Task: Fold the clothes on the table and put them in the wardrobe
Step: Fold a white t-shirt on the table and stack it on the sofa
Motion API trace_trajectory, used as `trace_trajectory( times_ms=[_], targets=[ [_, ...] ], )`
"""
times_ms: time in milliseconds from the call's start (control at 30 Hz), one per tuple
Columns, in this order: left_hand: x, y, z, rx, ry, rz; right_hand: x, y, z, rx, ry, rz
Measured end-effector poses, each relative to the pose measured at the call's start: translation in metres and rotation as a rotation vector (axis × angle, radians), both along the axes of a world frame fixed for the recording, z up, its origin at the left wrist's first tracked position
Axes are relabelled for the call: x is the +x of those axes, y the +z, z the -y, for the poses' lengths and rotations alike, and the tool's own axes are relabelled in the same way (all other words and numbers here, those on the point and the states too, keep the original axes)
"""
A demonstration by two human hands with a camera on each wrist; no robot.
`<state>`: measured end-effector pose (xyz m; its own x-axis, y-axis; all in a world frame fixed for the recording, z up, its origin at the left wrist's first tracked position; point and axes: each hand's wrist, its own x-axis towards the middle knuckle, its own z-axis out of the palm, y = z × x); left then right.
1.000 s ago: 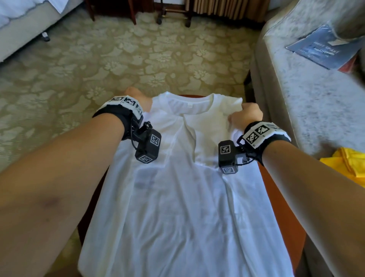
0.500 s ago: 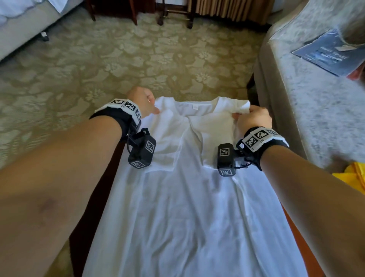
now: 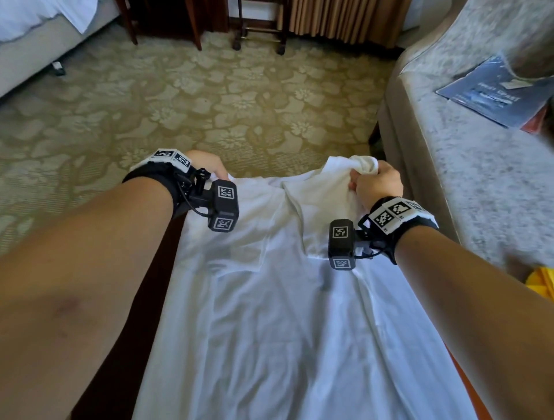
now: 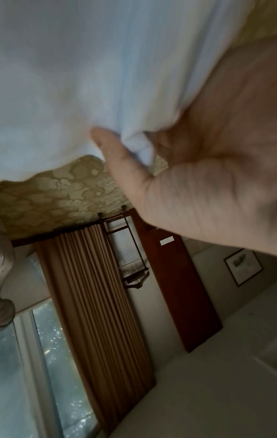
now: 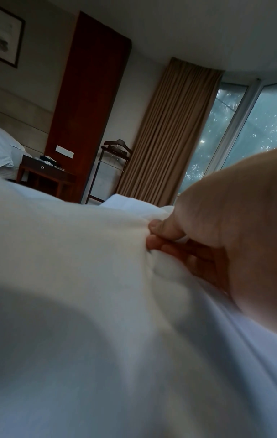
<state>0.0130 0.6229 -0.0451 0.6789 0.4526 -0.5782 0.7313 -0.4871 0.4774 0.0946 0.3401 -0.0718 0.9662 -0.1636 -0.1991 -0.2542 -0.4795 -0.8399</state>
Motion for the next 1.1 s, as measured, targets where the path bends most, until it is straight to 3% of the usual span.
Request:
trace_trajectory(
  times_ms=[133, 267, 367, 500, 667, 867, 967, 1033, 1100],
  targets=[
    [0.006, 0.02, 0.002, 0.08, -0.065, 0.015, 0.003, -0.001, 0.0, 0.059, -0.016, 0.045],
    [0.012, 0.032, -0.001, 0.109, 0.171, 0.373, 0.004, 0.016, -0.005, 0.143, -0.039, 0.175],
    [0.008, 0.04, 0.0, -0.044, 0.43, 0.671, 0.0, 0.033, -0.003, 0.217, -0.064, 0.243],
    [-0.02, 0.06, 0.014, -0.07, 0.417, 0.79, -0.021, 0.054, 0.014, 0.288, -0.09, 0.279],
    [-0.09, 0.074, 0.039, 0.01, 0.364, 0.774, -0.082, 0.069, 0.049, 0.298, -0.077, 0.244],
    [-0.188, 0.053, 0.076, -0.029, 0.34, 0.741, -0.166, 0.058, 0.097, 0.354, -0.089, 0.121],
    [-0.216, 0.039, 0.091, -0.049, 0.236, 0.646, -0.195, 0.041, 0.12, 0.244, -0.036, 0.047],
    [-0.228, 0.034, 0.095, -0.045, 0.161, 0.495, -0.207, 0.032, 0.132, 0.118, 0.057, -0.02],
    [-0.235, 0.029, 0.092, 0.03, 0.153, 0.4, -0.218, 0.03, 0.141, 0.002, 0.102, -0.06]
  ],
)
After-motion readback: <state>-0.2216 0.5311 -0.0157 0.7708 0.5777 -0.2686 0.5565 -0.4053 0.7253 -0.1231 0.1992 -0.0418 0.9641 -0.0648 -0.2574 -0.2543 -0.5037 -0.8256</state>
